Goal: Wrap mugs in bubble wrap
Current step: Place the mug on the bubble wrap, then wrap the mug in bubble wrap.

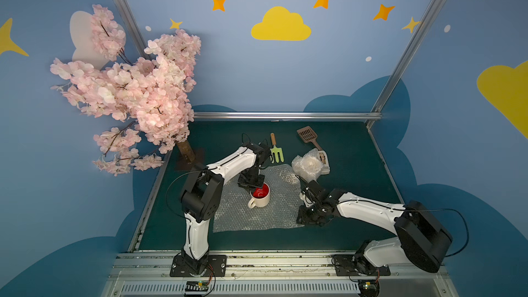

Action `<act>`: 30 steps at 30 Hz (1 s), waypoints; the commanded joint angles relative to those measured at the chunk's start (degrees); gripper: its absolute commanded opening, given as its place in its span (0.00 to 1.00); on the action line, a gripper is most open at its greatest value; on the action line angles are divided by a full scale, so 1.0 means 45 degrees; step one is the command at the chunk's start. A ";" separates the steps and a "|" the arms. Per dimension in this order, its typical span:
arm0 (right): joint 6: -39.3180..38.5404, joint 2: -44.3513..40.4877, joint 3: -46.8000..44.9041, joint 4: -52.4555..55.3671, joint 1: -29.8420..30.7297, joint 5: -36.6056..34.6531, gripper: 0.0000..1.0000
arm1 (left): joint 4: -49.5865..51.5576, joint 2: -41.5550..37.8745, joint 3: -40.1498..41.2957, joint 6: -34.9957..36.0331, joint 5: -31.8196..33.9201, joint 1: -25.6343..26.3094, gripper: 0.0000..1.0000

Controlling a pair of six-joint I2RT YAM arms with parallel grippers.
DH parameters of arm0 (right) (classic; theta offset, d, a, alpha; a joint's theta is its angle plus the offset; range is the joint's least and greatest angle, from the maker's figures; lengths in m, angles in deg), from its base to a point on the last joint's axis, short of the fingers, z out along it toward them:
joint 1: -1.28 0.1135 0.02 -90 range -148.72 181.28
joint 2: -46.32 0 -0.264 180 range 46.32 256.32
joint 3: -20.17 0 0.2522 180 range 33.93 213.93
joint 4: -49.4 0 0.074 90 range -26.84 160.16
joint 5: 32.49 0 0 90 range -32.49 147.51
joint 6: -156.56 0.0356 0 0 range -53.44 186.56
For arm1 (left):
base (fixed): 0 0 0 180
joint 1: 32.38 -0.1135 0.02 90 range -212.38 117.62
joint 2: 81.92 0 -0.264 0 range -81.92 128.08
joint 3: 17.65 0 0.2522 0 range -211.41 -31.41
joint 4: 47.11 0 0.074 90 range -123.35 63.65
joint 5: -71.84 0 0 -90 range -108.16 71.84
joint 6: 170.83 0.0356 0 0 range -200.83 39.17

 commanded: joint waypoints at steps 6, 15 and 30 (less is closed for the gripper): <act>0.0167 0.0345 -0.0496 -0.0717 0.0263 -0.0065 0.12 | -0.1114 0.0249 0.0429 0.0183 -0.0534 -0.0033 0.03; -0.0690 -0.1100 0.1252 0.0927 0.0236 0.0460 0.00 | -0.1846 0.0044 0.0692 0.1388 -0.0794 0.0121 0.03; -0.0774 0.0402 0.3746 -0.1048 0.0031 0.3903 0.00 | -0.1420 0.0274 -0.0057 0.1271 -0.0140 0.0768 0.03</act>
